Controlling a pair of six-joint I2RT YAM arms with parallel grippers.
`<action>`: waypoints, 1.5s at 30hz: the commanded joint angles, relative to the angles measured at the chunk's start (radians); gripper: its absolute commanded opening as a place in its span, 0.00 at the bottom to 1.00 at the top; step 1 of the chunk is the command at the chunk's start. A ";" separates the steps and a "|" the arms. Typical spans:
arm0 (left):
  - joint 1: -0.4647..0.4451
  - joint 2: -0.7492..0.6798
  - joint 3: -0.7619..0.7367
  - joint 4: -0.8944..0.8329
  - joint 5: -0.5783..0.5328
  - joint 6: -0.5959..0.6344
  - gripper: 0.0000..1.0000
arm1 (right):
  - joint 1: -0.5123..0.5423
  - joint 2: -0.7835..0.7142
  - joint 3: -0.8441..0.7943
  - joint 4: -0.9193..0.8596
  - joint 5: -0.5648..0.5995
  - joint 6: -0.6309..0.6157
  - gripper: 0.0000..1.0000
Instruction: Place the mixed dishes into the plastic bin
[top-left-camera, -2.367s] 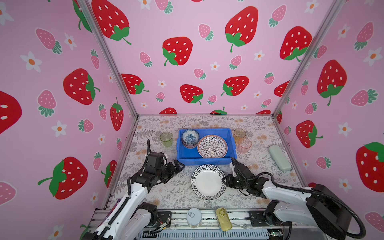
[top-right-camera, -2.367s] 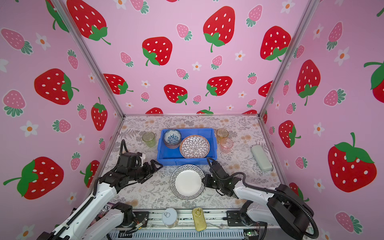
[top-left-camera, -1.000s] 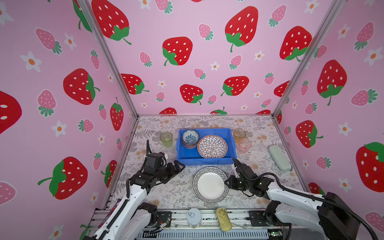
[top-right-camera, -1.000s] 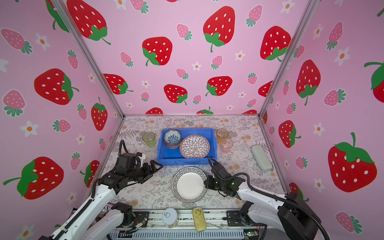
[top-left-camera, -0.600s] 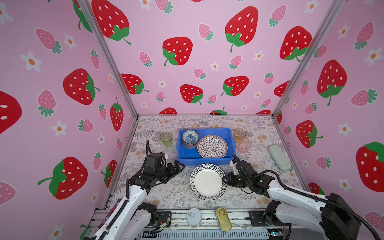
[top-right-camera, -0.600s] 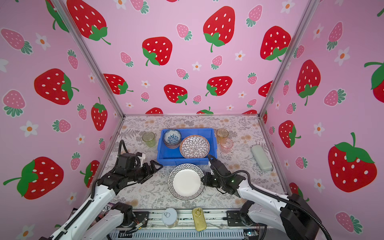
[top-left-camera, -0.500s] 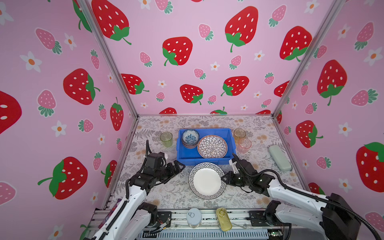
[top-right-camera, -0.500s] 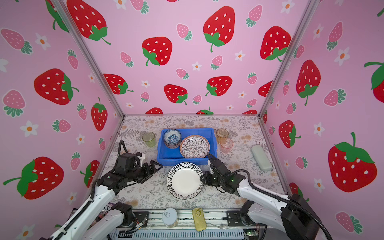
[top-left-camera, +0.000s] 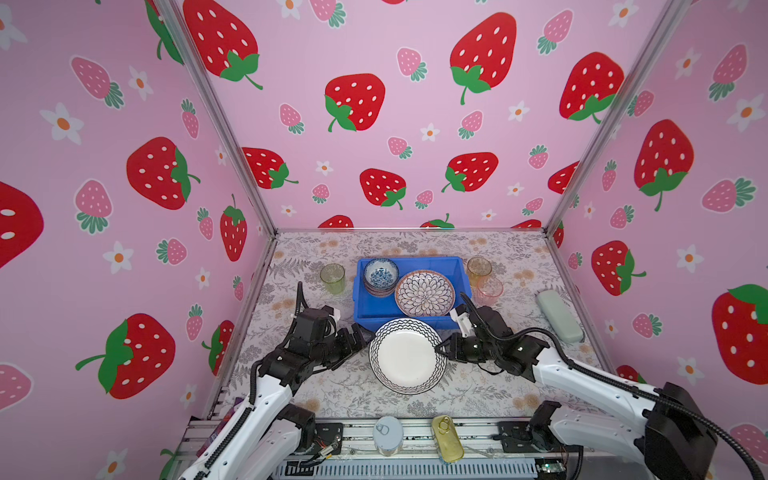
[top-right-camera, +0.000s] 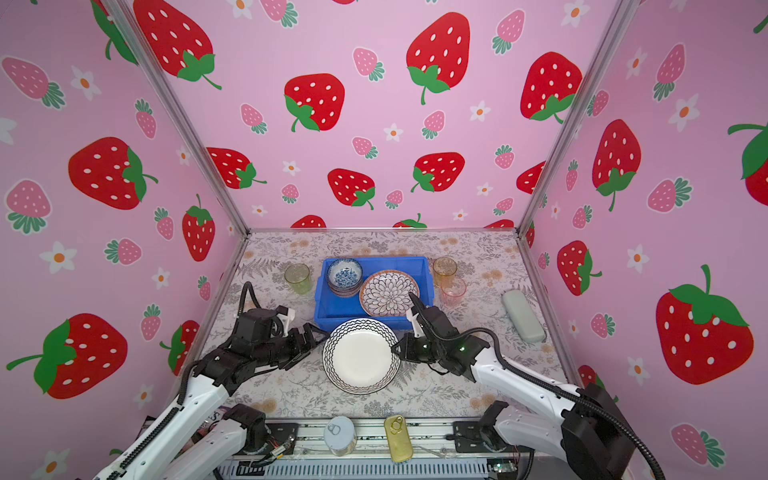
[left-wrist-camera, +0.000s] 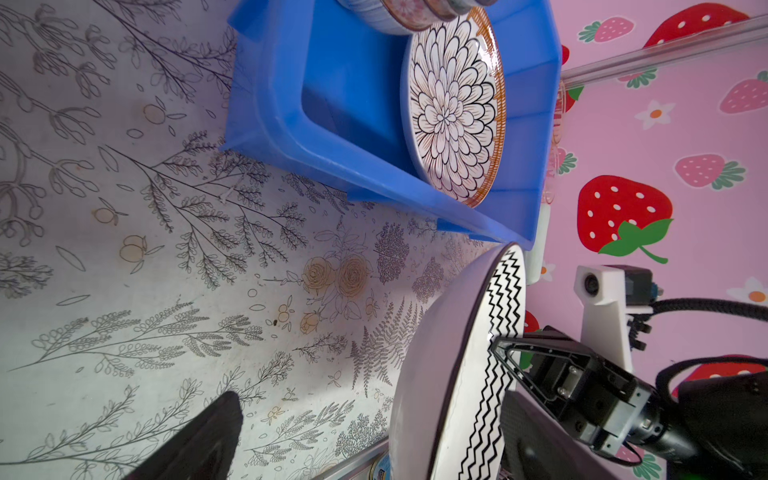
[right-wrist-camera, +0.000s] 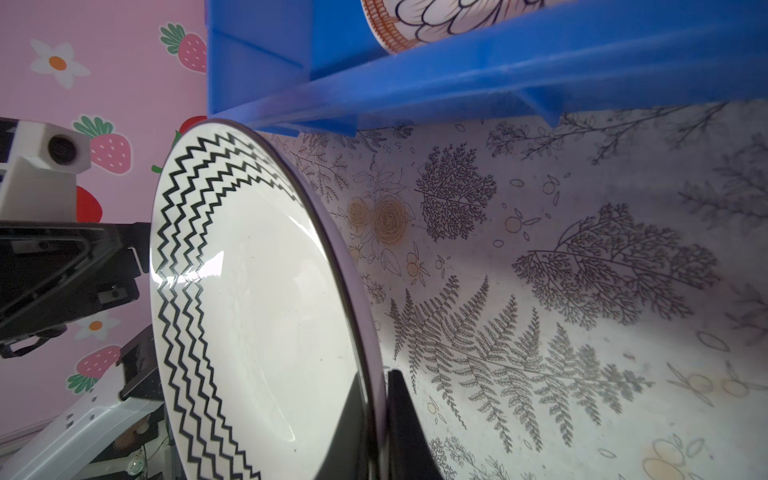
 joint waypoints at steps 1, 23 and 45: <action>-0.020 -0.004 0.041 -0.006 -0.026 -0.023 0.99 | -0.036 0.001 0.075 0.062 -0.097 -0.025 0.00; -0.107 0.103 0.104 0.082 -0.098 -0.050 0.86 | -0.150 0.189 0.264 -0.019 -0.214 -0.195 0.00; -0.142 0.159 0.145 0.080 -0.117 -0.040 0.20 | -0.171 0.233 0.318 -0.026 -0.208 -0.247 0.00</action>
